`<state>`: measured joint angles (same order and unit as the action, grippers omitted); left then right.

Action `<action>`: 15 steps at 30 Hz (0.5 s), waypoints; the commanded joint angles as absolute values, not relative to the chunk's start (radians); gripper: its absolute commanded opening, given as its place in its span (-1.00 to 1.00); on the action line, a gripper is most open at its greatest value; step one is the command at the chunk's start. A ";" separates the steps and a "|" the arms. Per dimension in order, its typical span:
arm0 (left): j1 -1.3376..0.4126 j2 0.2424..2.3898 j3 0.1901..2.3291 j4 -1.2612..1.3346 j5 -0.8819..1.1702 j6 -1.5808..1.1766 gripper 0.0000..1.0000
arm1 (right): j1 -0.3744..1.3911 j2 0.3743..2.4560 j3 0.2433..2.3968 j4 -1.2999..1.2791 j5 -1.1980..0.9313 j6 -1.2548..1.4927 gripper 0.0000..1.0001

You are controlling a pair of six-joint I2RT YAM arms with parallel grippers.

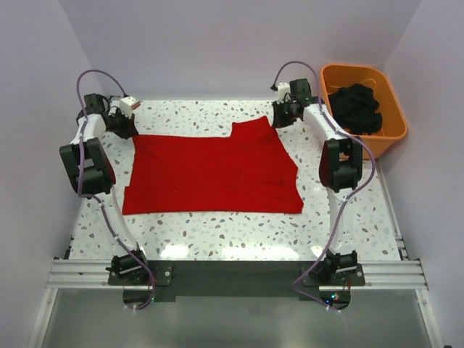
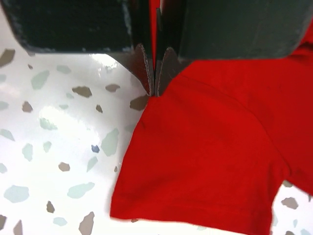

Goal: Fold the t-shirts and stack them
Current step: Fold the tshirt

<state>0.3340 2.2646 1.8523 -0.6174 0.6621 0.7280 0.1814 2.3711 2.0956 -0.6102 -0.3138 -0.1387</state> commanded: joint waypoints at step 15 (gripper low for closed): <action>0.397 1.985 1.649 -0.594 0.770 0.864 -1.00 | 0.163 2.102 1.922 -0.617 -0.420 -0.199 -1.00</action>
